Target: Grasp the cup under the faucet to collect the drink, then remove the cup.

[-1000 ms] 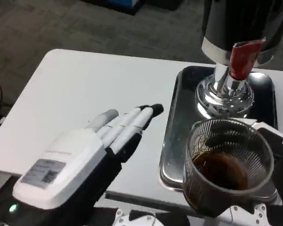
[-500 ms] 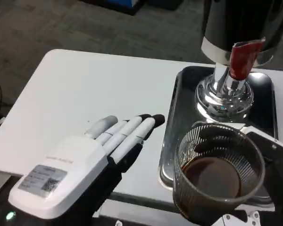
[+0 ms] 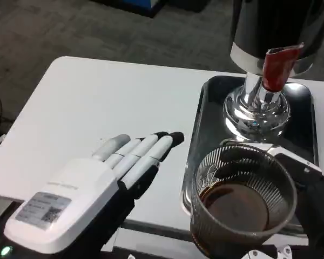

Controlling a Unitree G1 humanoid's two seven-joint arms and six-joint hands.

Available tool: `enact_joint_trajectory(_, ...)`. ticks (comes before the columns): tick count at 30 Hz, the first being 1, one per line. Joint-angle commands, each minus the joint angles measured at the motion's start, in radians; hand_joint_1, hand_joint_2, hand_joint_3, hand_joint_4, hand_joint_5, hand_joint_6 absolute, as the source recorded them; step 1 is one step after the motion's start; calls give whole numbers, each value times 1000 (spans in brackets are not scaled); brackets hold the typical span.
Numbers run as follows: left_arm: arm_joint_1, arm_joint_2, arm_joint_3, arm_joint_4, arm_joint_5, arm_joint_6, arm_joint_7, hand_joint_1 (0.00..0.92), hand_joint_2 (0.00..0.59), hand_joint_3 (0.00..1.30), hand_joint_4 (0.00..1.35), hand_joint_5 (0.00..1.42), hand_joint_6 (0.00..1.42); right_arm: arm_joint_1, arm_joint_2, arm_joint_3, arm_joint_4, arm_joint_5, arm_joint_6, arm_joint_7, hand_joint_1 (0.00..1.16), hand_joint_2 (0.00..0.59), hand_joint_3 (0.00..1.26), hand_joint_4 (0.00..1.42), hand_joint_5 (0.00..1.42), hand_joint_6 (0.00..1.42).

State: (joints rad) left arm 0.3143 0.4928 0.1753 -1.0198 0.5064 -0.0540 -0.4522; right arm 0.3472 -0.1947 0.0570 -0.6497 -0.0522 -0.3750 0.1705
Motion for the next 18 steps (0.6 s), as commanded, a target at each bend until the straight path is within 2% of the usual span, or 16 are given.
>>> enact_joint_trajectory(1, 24, -3, 21, -12, -20, -17, -7, 0, 13, 27, 0, 40, 0, -12, 9, 13, -30, 4, -9, -1, 869, 172, 594, 619, 716, 591)
enact_joint_trajectory(10, 37, -2, 53, -9, -34, -23, -7, 0, 8, 27, 0, 40, 0, -22, -1, 24, -26, -13, -9, 8, 869, 172, 594, 619, 716, 591)
enact_joint_trajectory(16, 80, -7, 120, -14, -54, -49, -1, 0, 6, 27, 0, 48, 0, -44, 3, 61, -25, -30, 4, 15, 869, 172, 594, 619, 716, 599)
enact_joint_trajectory(18, 88, -9, 166, -19, -79, -58, 4, 0, 6, 27, 0, 49, 0, -64, 7, 82, -19, -45, 13, 16, 869, 172, 594, 619, 718, 600)
